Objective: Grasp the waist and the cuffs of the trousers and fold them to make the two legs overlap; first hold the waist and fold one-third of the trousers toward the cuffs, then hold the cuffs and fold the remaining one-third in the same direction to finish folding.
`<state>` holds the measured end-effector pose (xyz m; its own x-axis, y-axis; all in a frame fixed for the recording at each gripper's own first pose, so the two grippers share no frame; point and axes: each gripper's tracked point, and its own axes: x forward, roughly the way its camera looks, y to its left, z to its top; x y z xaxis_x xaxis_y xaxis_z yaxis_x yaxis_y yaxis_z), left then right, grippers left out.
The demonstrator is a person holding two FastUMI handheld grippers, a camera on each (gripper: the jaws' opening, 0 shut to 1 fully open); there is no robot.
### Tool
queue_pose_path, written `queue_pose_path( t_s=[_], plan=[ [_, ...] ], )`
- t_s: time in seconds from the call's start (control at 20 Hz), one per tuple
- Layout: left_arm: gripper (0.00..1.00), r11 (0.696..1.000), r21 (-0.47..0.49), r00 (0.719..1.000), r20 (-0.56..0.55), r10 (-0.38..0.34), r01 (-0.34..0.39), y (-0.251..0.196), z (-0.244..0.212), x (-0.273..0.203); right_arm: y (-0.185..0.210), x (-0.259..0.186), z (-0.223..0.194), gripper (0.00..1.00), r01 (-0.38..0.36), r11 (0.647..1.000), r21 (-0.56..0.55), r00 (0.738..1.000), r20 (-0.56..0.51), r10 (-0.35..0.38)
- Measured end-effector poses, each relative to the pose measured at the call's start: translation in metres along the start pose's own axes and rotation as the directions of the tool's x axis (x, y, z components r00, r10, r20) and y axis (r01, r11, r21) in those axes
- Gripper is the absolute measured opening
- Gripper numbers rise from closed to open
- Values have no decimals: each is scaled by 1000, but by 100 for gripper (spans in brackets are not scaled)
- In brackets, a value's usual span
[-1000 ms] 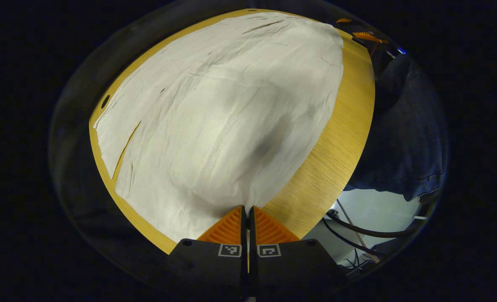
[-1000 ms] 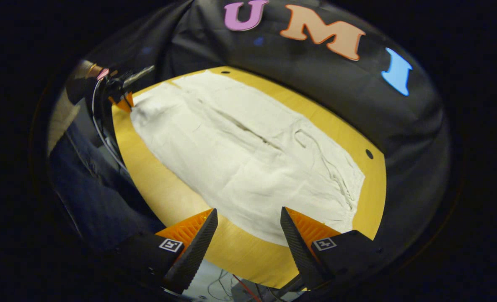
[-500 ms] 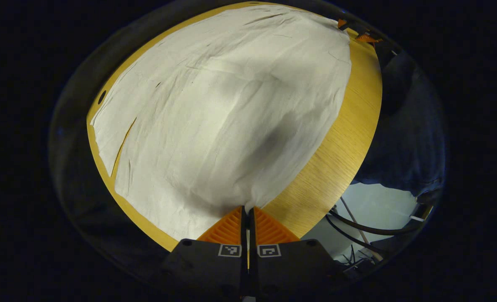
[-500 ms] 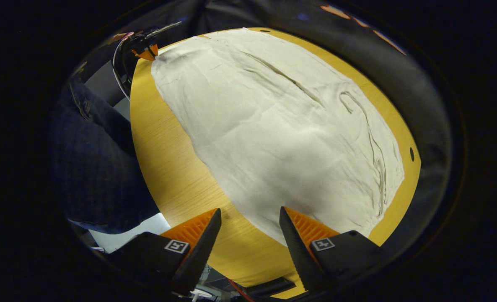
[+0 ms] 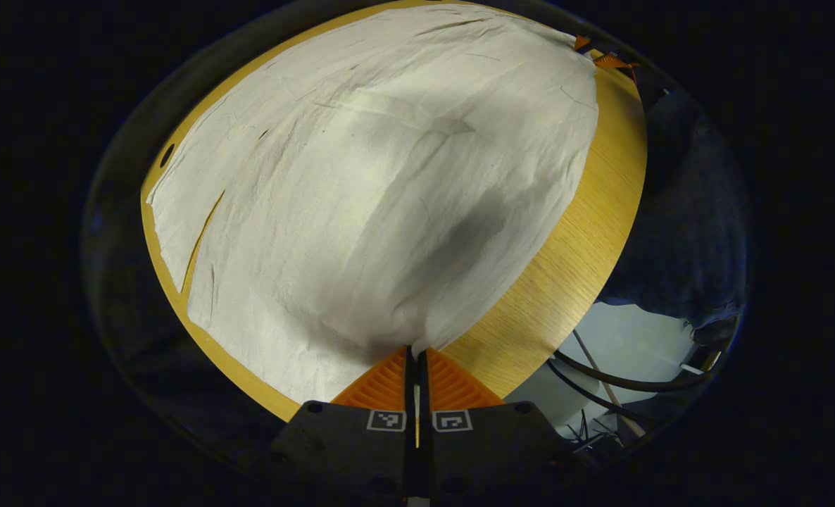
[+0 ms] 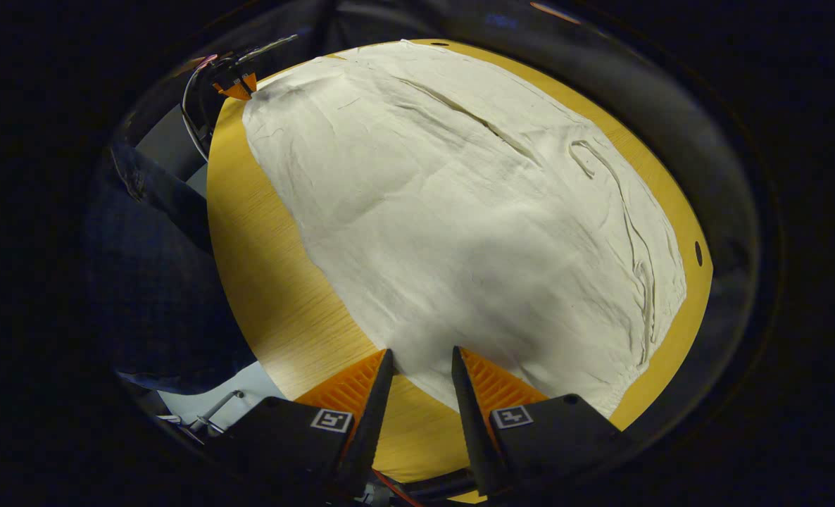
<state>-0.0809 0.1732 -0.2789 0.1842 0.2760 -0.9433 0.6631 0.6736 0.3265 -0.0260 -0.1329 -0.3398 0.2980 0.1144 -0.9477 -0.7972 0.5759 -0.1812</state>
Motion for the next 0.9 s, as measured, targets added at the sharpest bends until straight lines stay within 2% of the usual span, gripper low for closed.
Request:
queue_pose_path(
  t_s=[0.05,0.3,0.5,0.55,0.9],
  plan=[
    [0,1000,-3,1000,0,-2,2,0,-1,0,-1,0,-1,48,4,1000,4,1000,-1,-4],
    [0,1000,-6,1000,10,-12,12,1,1,1,-3,2,2,11,39,999,-23,999,23,-39],
    [0,1000,8,1000,6,-29,29,1,1,0,-4,-1,2,7,43,998,53,999,10,-44],
    [0,999,9,1000,2,-31,31,1,0,1,-4,0,1,3,47,997,61,999,16,-48],
    [0,997,53,998,-30,-50,52,1,-1,0,-6,-6,4,3,129,988,85,991,31,-132]
  ],
)
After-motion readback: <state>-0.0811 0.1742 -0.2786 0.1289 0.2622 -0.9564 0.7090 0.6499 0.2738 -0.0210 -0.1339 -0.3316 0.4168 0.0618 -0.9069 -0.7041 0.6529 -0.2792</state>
